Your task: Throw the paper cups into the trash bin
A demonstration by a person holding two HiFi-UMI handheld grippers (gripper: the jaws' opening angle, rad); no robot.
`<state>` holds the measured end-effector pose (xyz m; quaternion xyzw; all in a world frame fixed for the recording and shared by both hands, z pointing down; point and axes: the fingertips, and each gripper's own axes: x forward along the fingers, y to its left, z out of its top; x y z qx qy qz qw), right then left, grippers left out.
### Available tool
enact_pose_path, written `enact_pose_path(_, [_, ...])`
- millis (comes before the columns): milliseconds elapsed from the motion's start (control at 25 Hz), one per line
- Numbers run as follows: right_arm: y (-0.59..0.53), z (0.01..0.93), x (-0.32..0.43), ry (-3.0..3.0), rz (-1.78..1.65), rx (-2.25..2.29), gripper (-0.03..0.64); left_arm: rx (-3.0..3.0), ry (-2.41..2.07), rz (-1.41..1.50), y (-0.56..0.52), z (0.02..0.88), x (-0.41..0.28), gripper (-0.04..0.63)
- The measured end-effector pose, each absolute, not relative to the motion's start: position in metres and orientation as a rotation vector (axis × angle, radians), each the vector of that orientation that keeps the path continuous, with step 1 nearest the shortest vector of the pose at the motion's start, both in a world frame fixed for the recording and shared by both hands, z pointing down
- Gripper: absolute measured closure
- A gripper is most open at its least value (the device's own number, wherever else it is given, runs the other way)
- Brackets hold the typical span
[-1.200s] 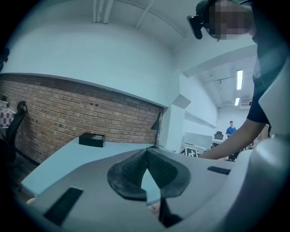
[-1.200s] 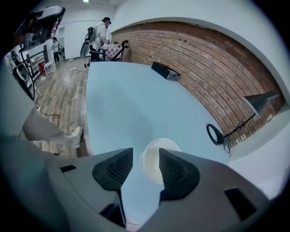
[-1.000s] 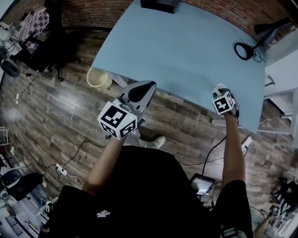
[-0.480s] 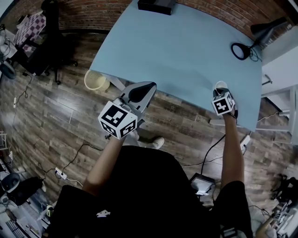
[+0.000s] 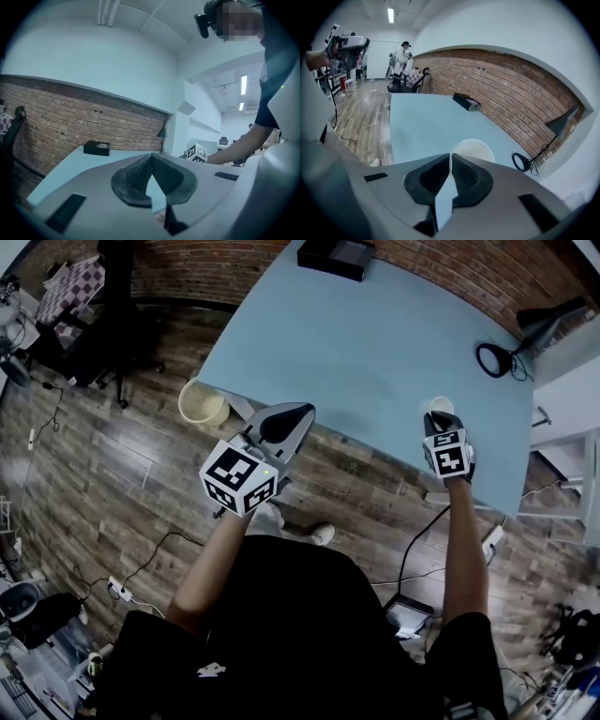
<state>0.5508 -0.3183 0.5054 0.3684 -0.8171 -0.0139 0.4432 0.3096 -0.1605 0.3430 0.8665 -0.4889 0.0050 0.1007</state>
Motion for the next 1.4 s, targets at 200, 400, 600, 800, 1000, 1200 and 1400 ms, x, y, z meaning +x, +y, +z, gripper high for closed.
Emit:
enact_pose_path(200, [-0.316, 0.466, 0.497, -2.163, -0.069, 0.969, 0.597, 2.532, -1.473, -0.019, -0.158, 0.338, 0.281, 0.592])
enact_pose_path(400, [-0.305, 0.423, 0.456, -2.331, -0.067, 1.023, 0.597, 2.528, -1.494, -0.013, -0.159, 0.337, 0.268, 0.592])
enact_pose_path(600, [-0.284, 0.386, 0.412, -2.504, -0.060, 1.008, 0.597, 2.502, -1.499, -0.061, -0.159, 0.334, 0.258, 0.592])
enact_pose_path(800, [-0.265, 0.354, 0.373, -2.658, -0.026, 0.955, 0.597, 2.490, -1.542, -0.070, -0.161, 0.329, 0.245, 0.592])
enact_pose_path(1000, [-0.249, 0.328, 0.335, -2.770, -0.025, 0.895, 0.597, 2.450, -1.578, -0.105, -0.160, 0.323, 0.230, 0.592])
enact_pose_path(1200, [-0.233, 0.318, 0.298, -2.846, -0.036, 0.837, 0.597, 2.434, -1.629, -0.105, -0.160, 0.319, 0.212, 0.592])
enact_pose_path(1400, [-0.219, 0.313, 0.264, -2.915, -0.017, 0.761, 0.597, 2.407, -1.695, -0.120, -0.153, 0.322, 0.189, 0.592])
